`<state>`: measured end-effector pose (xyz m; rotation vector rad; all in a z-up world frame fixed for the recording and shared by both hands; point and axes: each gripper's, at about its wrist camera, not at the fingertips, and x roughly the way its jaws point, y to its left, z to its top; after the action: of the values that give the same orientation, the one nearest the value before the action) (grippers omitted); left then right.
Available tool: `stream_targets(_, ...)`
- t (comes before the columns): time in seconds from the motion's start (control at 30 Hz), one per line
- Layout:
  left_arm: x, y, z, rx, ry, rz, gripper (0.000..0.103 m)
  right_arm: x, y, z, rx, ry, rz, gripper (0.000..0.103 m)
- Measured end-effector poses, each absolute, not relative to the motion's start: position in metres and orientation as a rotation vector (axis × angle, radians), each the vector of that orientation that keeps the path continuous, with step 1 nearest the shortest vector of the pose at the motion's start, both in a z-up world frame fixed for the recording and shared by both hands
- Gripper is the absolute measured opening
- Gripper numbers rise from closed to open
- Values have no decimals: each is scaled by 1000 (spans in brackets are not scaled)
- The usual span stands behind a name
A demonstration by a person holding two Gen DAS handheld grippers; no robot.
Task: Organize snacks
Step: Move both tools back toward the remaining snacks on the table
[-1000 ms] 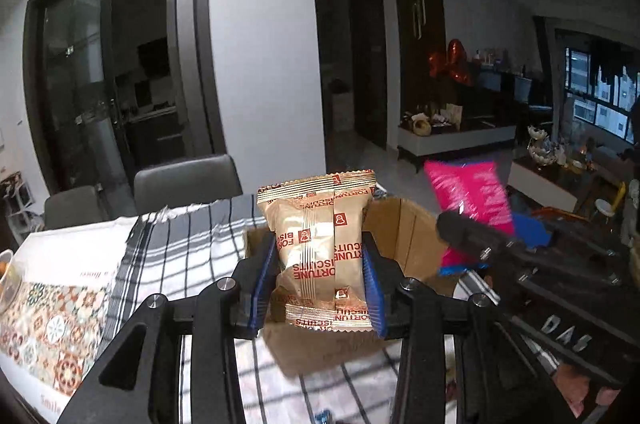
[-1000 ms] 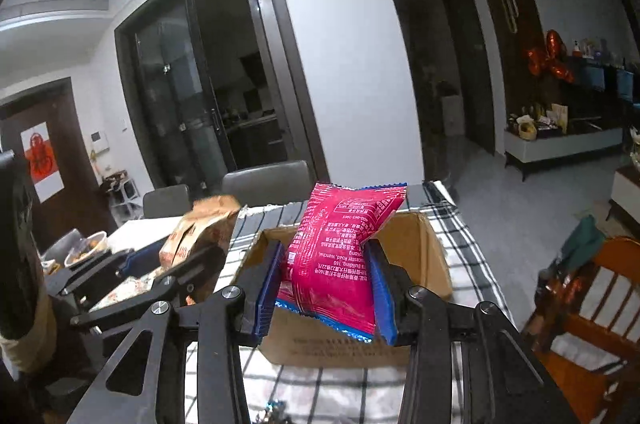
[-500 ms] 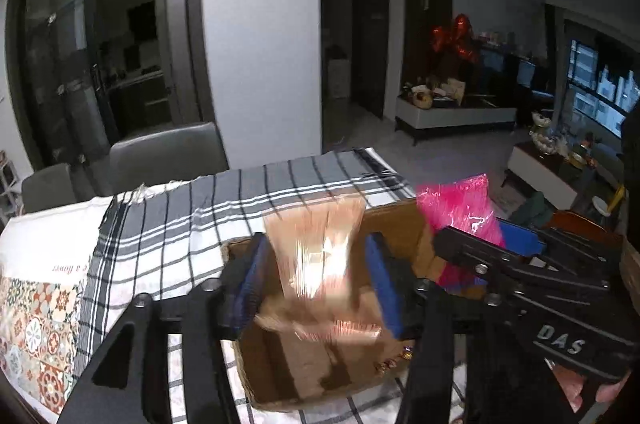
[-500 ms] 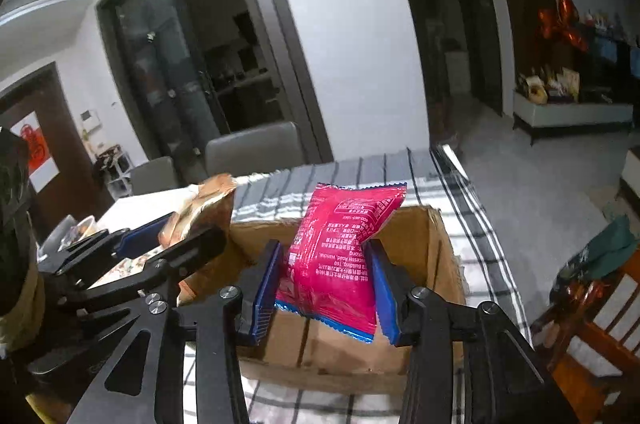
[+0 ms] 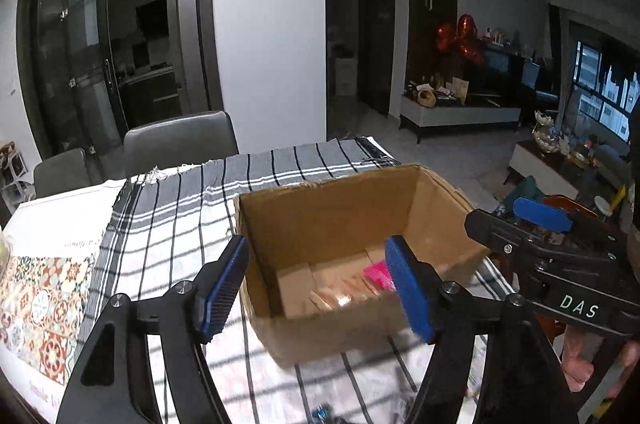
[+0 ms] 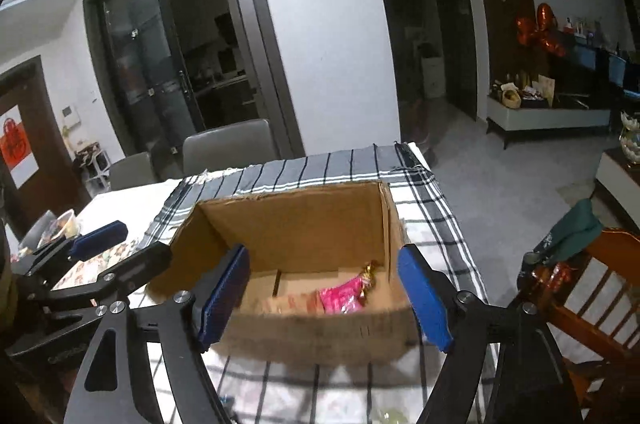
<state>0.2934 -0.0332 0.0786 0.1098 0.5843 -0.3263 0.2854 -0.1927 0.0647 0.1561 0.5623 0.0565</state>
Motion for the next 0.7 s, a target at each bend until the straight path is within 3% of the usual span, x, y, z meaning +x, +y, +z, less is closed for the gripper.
stream_targets(0.43,205,-42,84,203,489,-338,69,201,-205,61,182,522,49,77)
stream_targets(0.7,172,-52,61,242,507,-385,70,163,-210,39,172,542,14,77)
